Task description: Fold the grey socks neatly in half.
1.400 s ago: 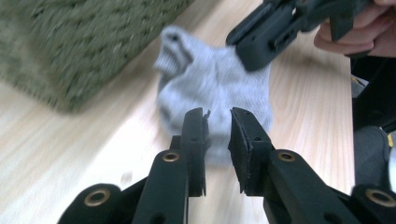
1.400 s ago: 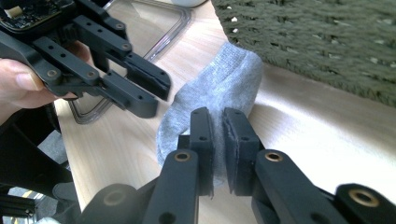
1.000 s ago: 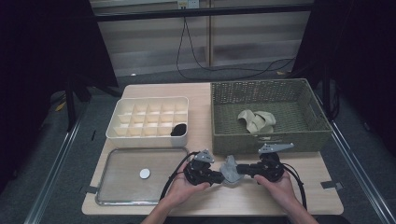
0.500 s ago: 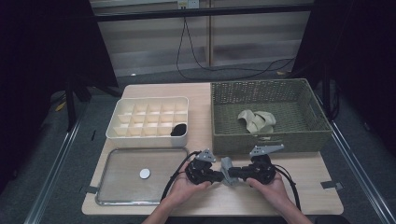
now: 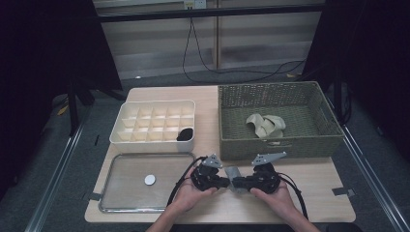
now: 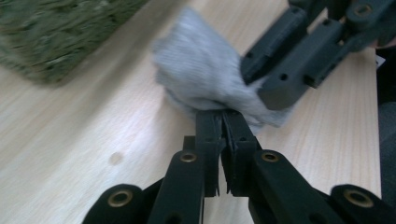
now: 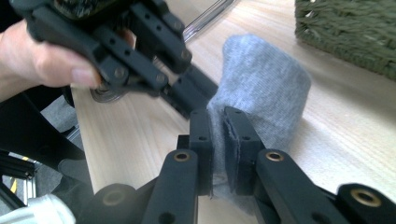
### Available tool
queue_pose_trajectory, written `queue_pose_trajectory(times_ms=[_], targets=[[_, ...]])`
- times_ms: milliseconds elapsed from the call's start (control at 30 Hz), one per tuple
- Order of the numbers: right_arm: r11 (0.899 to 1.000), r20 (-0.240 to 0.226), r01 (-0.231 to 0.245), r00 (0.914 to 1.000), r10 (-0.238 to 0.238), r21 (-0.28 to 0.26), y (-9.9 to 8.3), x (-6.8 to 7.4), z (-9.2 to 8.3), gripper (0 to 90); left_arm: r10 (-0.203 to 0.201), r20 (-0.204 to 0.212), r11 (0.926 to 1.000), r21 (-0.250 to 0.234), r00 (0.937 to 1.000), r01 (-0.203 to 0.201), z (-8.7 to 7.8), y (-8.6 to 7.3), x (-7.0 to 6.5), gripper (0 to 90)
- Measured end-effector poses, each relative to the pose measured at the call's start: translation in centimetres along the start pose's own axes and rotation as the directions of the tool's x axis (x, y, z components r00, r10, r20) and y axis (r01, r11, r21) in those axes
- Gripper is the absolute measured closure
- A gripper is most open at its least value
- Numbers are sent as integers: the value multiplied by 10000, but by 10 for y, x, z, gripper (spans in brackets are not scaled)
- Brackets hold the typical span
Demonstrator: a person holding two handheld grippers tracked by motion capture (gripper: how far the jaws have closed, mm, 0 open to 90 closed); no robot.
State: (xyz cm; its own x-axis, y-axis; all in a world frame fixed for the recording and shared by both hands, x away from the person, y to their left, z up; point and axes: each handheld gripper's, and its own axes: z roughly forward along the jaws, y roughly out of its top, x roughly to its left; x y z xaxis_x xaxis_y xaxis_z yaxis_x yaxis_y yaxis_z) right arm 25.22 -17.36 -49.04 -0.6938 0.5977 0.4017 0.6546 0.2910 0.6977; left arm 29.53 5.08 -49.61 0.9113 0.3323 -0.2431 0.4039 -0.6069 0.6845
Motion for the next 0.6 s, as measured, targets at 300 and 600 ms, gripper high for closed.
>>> queue_pose_trajectory(times_ms=[300, 600], targets=[[9999, 53, 98, 9999, -98, 66, -3, 2, 2, 827, 61, 156, 9950, -999, 9999, -45, -25, 9, -3, 723], [9998, 64, 164, 9998, -164, 83, -5, 4, 3, 827, -124, 165, 9921, -1243, 9998, 143, -22, 19, -1, 580]])
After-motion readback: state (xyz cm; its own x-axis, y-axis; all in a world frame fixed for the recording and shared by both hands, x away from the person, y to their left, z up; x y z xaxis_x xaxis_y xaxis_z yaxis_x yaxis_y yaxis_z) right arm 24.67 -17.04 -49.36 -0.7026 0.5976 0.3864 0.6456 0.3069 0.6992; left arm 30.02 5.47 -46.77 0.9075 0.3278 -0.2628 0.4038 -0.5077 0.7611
